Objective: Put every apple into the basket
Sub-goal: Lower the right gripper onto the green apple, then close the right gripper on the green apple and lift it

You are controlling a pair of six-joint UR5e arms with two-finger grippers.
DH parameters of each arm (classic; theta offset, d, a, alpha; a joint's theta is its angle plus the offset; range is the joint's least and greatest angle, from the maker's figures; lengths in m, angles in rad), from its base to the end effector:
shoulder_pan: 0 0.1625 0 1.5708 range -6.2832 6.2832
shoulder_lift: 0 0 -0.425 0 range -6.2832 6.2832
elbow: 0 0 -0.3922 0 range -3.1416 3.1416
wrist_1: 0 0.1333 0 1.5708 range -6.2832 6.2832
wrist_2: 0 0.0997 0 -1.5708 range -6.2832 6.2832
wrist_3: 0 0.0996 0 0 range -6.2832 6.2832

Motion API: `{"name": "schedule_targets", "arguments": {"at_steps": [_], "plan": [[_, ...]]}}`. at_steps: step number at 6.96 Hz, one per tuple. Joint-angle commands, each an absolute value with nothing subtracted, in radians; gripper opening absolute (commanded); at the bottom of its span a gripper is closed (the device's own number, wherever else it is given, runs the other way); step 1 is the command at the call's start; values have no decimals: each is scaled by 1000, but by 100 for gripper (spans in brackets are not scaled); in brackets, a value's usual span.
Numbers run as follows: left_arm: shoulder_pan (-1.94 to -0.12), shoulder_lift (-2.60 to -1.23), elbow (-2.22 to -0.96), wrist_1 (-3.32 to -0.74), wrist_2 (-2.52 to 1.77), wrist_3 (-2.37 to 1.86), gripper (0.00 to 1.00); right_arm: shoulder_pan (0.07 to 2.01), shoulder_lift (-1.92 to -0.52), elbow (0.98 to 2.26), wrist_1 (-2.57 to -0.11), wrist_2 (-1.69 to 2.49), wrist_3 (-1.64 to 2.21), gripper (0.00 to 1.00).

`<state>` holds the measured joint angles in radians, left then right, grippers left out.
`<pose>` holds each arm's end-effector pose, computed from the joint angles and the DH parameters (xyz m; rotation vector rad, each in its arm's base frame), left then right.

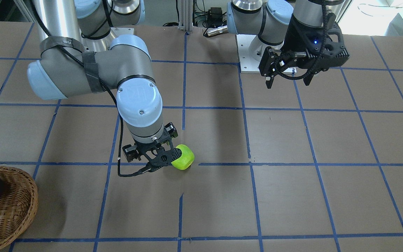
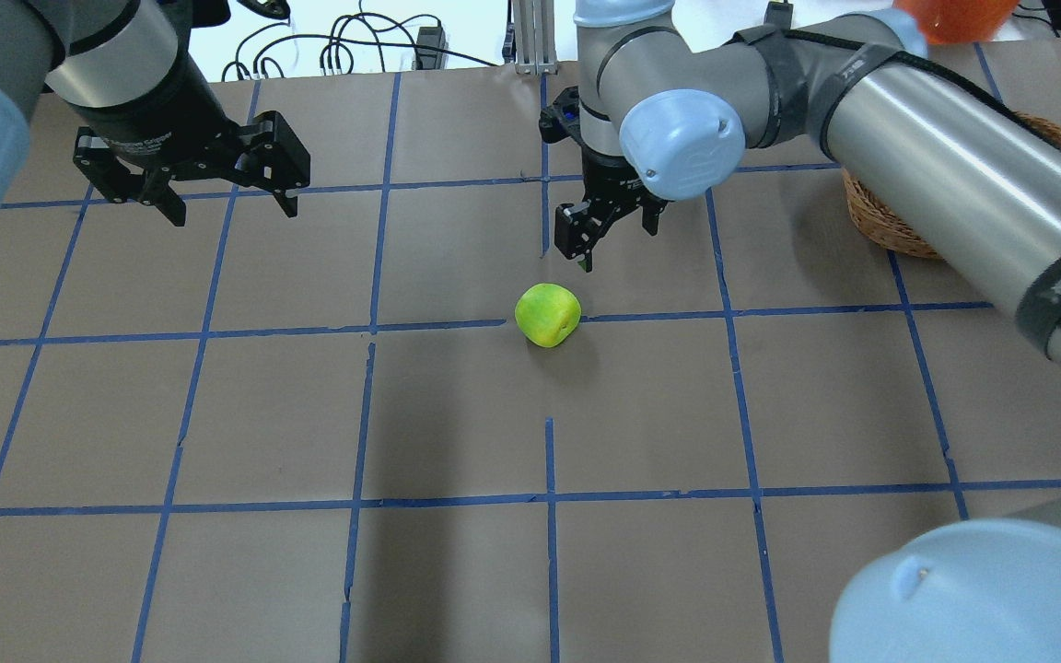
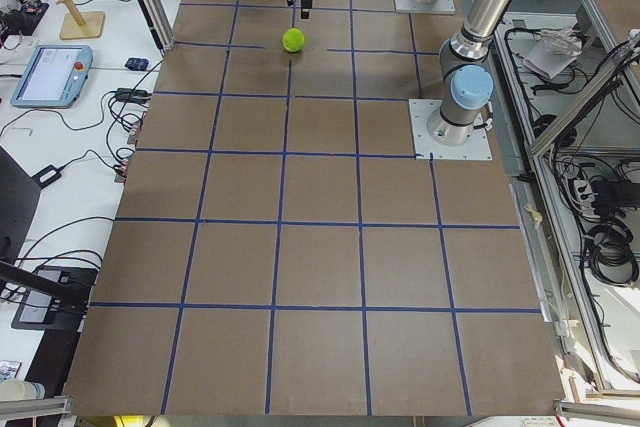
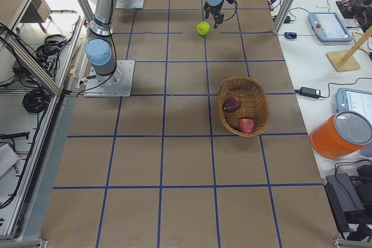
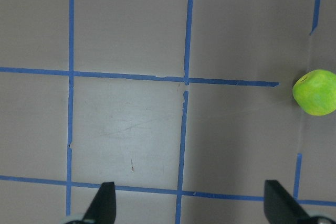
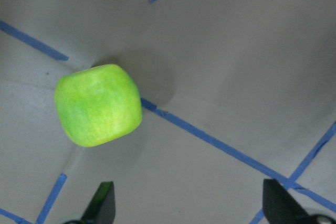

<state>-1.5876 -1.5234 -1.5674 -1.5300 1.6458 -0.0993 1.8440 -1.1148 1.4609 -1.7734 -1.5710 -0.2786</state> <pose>-0.1339 -0.4777 0.5171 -0.1318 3.0657 -0.1471 0.3012 -0.5808 0.2982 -0.8536 3.0148 0.2252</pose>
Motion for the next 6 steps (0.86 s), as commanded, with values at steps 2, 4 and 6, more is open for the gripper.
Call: {"name": "schedule_targets", "arguments": {"at_steps": [2, 4, 6], "plan": [[-1559, -1544, -1539, -1569, 1657, -103, 100, 1864, -1100, 1559, -1907, -1490, -287, 100], [-1559, -1569, -1491, -1595, 1654, -106, 100, 1887, -1072, 1566, -1950, -1485, -299, 100], [-1563, -1566, -1506, -1588, 1652, -97, 100, 1905, -1048, 1560, -1989, -1459, -299, 100]]}}
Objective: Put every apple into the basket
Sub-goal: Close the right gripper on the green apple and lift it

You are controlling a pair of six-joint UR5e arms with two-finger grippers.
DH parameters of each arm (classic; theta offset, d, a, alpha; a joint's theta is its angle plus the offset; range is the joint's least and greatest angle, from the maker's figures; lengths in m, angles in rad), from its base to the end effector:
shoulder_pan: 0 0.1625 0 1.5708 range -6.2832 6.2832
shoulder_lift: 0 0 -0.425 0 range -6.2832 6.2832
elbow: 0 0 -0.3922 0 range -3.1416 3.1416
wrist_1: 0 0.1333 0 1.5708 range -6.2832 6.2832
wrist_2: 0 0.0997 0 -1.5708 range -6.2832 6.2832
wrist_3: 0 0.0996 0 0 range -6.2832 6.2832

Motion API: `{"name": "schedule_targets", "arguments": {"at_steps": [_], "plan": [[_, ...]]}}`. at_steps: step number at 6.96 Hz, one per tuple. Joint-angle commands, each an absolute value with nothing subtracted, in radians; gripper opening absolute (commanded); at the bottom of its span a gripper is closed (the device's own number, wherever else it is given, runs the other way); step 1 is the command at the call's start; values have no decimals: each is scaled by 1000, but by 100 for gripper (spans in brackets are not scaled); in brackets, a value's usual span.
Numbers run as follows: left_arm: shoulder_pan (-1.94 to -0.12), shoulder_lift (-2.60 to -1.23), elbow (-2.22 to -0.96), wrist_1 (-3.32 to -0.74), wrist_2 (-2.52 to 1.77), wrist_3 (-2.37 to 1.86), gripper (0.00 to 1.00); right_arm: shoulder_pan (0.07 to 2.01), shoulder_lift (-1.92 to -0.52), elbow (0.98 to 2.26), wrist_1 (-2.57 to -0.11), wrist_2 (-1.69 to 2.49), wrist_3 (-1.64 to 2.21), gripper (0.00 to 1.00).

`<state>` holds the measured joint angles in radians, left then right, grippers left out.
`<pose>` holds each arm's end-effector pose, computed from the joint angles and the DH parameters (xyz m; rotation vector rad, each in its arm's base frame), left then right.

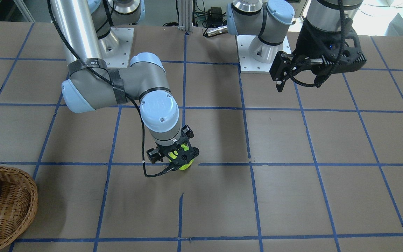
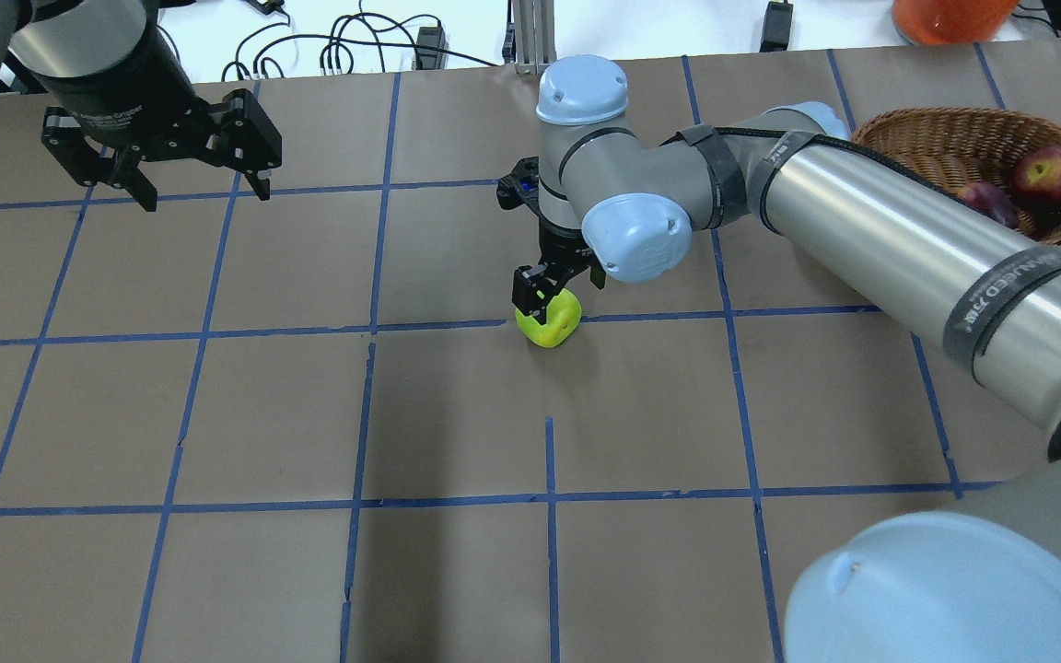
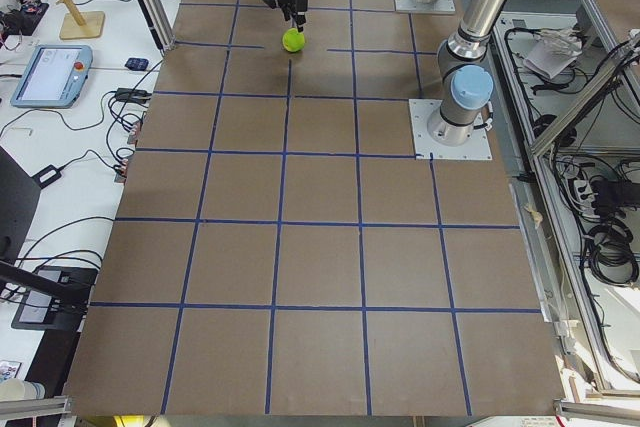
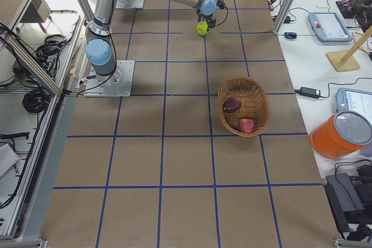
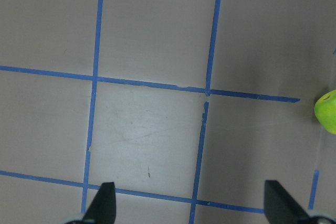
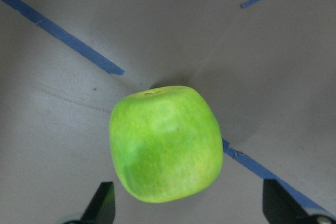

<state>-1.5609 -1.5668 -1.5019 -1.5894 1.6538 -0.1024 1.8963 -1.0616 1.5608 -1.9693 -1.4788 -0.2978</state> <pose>-0.1201 -0.4956 0.5224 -0.1752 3.0549 -0.0889 0.3399 -0.5615 0.2371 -0.9276 2.9025 0.1555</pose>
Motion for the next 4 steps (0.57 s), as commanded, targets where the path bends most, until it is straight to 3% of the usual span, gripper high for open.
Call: {"name": "schedule_targets", "arguments": {"at_steps": [1, 4], "plan": [[-1563, -1565, -1506, -1588, 1652, -95, 100, 1905, -1039, 1560, -2012, -1456, -307, 100], [-1563, -1562, -1508, -1586, 1658, -94, 100, 1913, -996, 1571, -2080, -1456, -319, 100]]}}
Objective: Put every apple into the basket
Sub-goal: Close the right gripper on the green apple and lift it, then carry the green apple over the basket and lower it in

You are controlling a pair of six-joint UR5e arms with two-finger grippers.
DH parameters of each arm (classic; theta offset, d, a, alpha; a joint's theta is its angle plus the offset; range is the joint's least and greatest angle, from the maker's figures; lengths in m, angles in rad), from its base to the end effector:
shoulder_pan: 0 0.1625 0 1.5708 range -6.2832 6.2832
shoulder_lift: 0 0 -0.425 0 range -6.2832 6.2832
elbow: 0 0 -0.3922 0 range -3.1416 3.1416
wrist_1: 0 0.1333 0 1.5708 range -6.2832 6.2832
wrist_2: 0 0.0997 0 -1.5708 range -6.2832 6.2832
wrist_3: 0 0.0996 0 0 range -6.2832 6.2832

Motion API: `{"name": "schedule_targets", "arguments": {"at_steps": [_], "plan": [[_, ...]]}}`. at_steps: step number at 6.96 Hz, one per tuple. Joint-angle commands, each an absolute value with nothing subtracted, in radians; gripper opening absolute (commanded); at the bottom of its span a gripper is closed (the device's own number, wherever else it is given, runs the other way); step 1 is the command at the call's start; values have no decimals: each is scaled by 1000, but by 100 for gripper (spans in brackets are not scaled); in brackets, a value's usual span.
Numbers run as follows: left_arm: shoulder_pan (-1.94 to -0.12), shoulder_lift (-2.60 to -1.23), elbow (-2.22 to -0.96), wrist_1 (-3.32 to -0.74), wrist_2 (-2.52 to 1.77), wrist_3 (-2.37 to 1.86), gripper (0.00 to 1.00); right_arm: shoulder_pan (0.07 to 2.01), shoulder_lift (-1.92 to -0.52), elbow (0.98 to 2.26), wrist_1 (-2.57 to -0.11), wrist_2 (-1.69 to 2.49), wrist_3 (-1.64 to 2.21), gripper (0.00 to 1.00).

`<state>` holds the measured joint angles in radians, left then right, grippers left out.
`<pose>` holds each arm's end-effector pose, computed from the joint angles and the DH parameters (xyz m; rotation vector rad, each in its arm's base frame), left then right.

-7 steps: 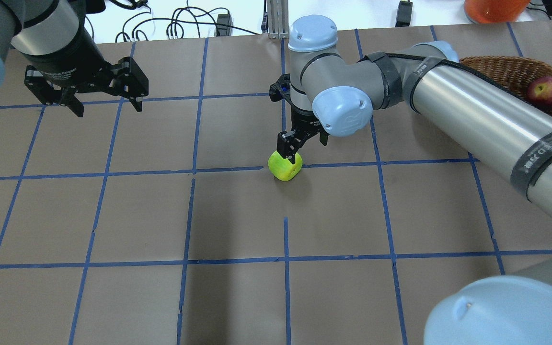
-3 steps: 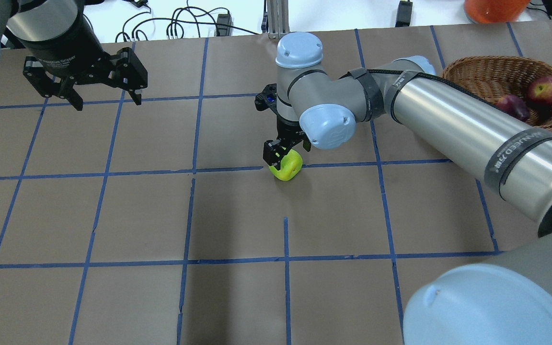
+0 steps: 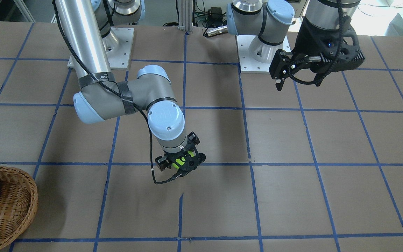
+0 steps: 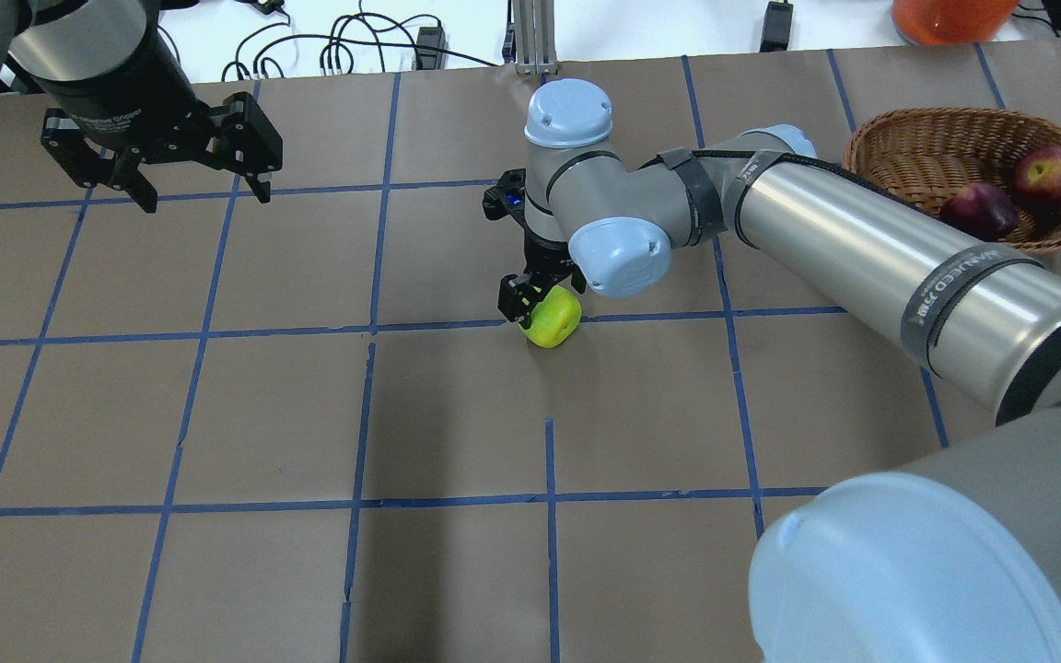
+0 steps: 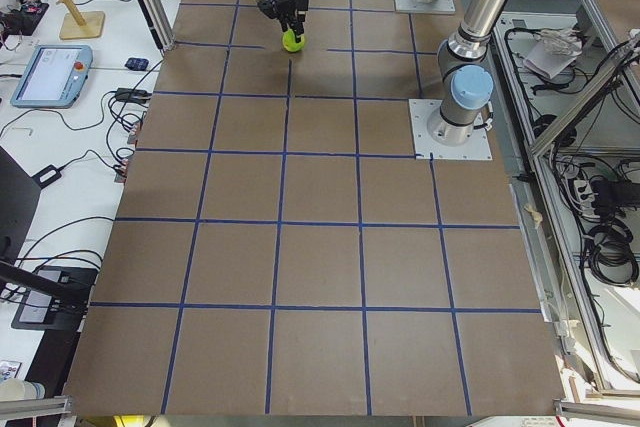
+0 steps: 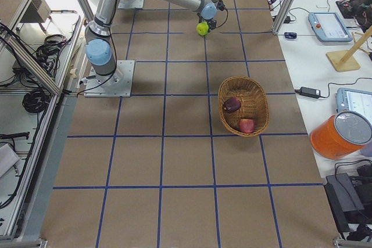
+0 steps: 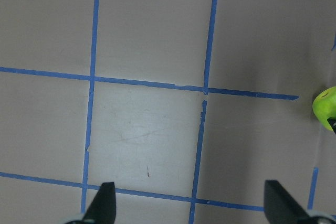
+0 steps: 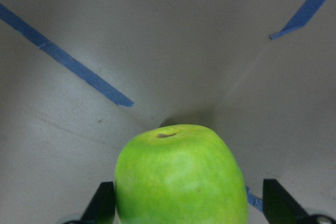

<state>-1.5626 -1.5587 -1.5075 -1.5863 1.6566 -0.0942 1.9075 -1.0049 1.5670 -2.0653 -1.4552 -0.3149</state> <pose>-0.1207 -0.4924 0.5239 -0.1604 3.0527 -0.0971 0.3522 -0.5680 0.2068 -0.9626 2.8678 0.1042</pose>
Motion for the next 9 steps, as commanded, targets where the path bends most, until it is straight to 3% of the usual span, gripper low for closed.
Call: {"name": "schedule_targets", "arguments": {"at_steps": [1, 2, 3, 6, 9], "plan": [[-1563, -1565, -1506, -1583, 1657, -95, 100, 1924, -996, 1571, -2080, -1454, -308, 95], [-1562, -1565, -1506, -1583, 1658, -95, 100, 1924, -1002, 1569, -2079, -1465, -307, 29], [-1563, -1565, -1503, -1583, 1657, -95, 100, 1922, -1009, 1556, -2071, -1477, -305, 0], [-1563, -1569, -1505, -1580, 1657, -106, 100, 1803, -1086, 1513, -2017, -1479, -307, 0], [-1563, -1568, -1503, -1580, 1657, -106, 100, 1443, -1129, 1387, -1898, -1477, -318, 0]]}}
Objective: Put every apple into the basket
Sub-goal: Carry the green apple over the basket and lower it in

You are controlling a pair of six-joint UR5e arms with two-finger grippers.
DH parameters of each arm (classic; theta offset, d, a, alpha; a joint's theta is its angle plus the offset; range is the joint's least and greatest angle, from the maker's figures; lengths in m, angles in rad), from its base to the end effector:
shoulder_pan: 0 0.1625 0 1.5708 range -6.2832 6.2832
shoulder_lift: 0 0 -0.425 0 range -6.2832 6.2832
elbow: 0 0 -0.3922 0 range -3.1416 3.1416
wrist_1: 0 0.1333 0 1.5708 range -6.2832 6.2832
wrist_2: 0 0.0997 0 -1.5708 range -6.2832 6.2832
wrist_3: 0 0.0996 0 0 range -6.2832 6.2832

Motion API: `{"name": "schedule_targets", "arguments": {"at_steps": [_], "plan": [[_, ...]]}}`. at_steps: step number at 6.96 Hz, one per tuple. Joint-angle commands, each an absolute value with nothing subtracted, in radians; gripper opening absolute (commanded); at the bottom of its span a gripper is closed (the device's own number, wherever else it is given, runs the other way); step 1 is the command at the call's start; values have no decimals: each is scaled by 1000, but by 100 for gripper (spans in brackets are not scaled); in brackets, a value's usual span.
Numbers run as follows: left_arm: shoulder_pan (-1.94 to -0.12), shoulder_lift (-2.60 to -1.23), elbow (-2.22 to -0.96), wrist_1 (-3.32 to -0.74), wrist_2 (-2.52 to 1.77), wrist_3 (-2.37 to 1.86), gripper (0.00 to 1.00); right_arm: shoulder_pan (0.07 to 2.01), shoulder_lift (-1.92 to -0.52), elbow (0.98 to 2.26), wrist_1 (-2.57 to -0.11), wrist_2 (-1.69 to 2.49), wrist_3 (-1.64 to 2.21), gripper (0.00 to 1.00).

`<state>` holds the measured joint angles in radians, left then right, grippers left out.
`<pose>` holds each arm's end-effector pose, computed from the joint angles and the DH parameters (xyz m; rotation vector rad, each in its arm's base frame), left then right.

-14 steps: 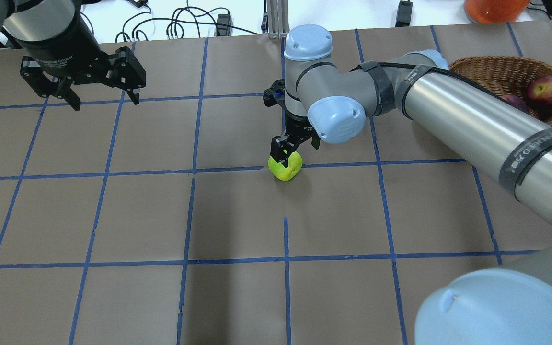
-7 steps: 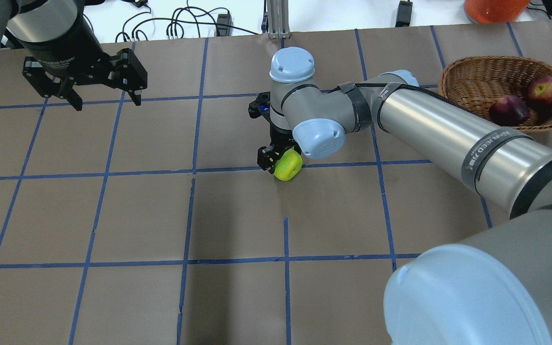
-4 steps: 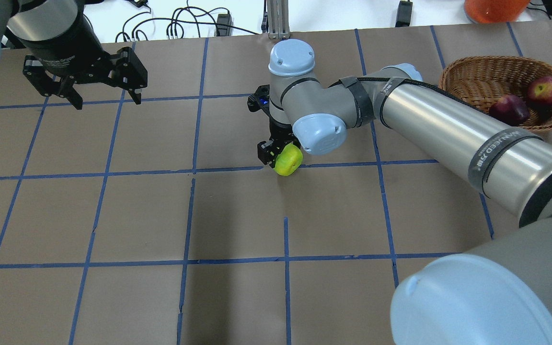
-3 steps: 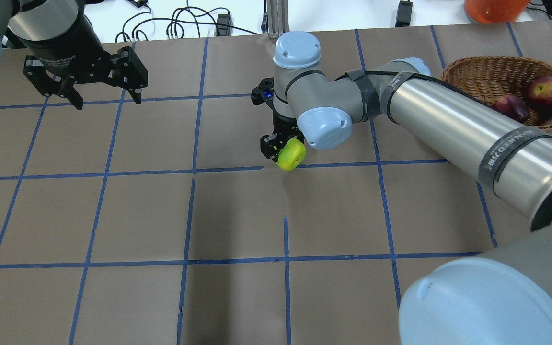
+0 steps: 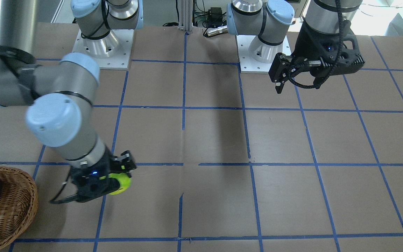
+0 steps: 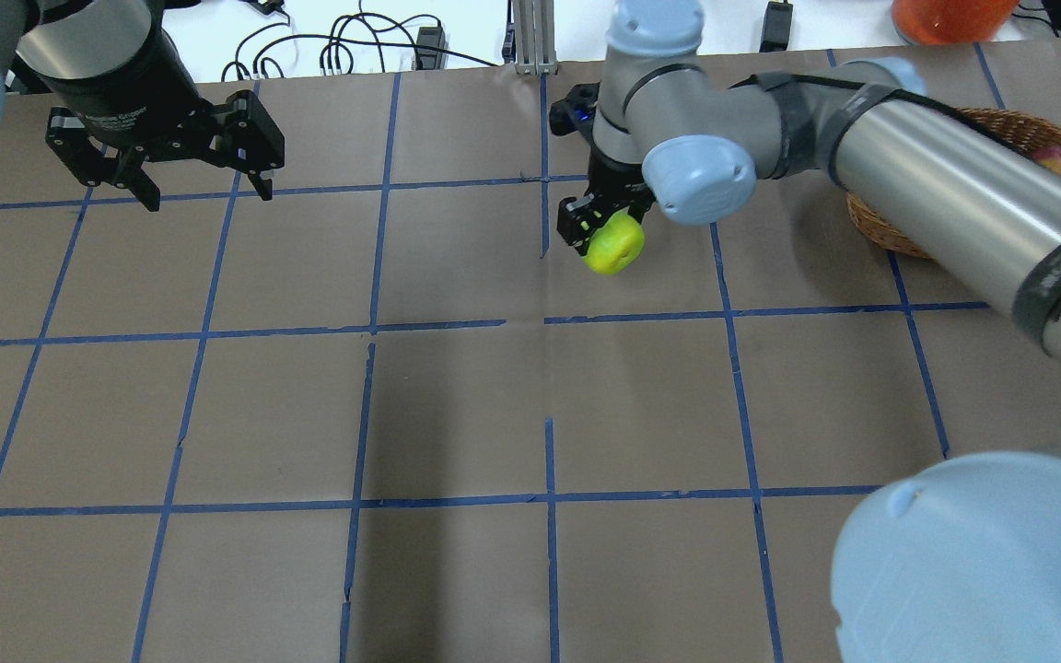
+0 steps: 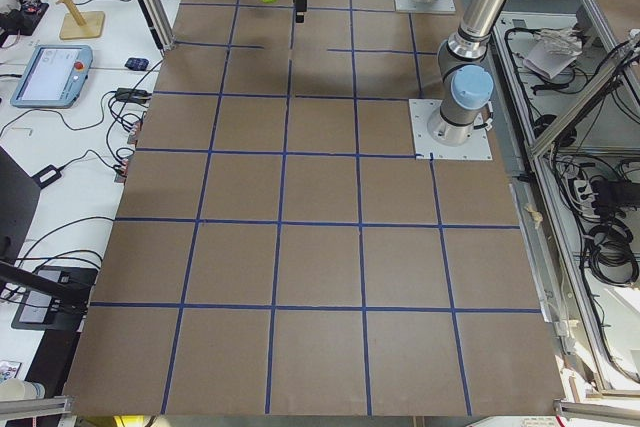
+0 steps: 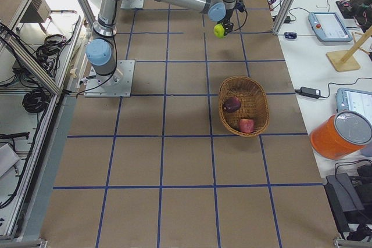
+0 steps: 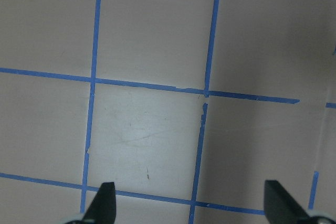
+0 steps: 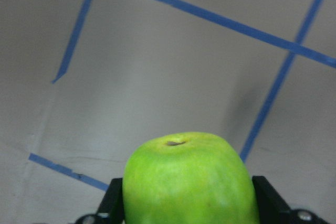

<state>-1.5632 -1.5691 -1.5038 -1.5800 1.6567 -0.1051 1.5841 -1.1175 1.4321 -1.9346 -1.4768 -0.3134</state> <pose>-0.1210 -0.4969 0.5213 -0.1761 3.0521 -0.0973 0.1515 -0.6616 0.3291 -0.5002 3.0133 -0.0958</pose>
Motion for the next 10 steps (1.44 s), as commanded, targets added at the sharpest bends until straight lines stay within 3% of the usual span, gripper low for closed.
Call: {"name": "schedule_targets", "arguments": {"at_steps": [1, 4, 5, 6, 7, 10], "plan": [[-1563, -1568, -1502, -1580, 1657, -106, 100, 1340, -1120, 1378, -1902, -1489, -354, 0], [-1563, -1571, -1502, -1580, 1657, -104, 100, 1217, -1016, 1370, -1969, -1591, -406, 0], [-1563, -1569, -1505, -1580, 1657, -106, 100, 1215, -994, 1365, -1989, -1591, -403, 9], [-1565, -1568, -1505, -1580, 1657, -106, 100, 1213, -986, 1367, -1993, -1591, -390, 44], [-1565, -1568, -1505, -1580, 1657, -104, 100, 1213, -980, 1367, -2023, -1583, -379, 99], [-1563, -1568, -1500, -1580, 1655, -106, 100, 1223, -1002, 1367, -2002, -1583, -267, 100]]}}
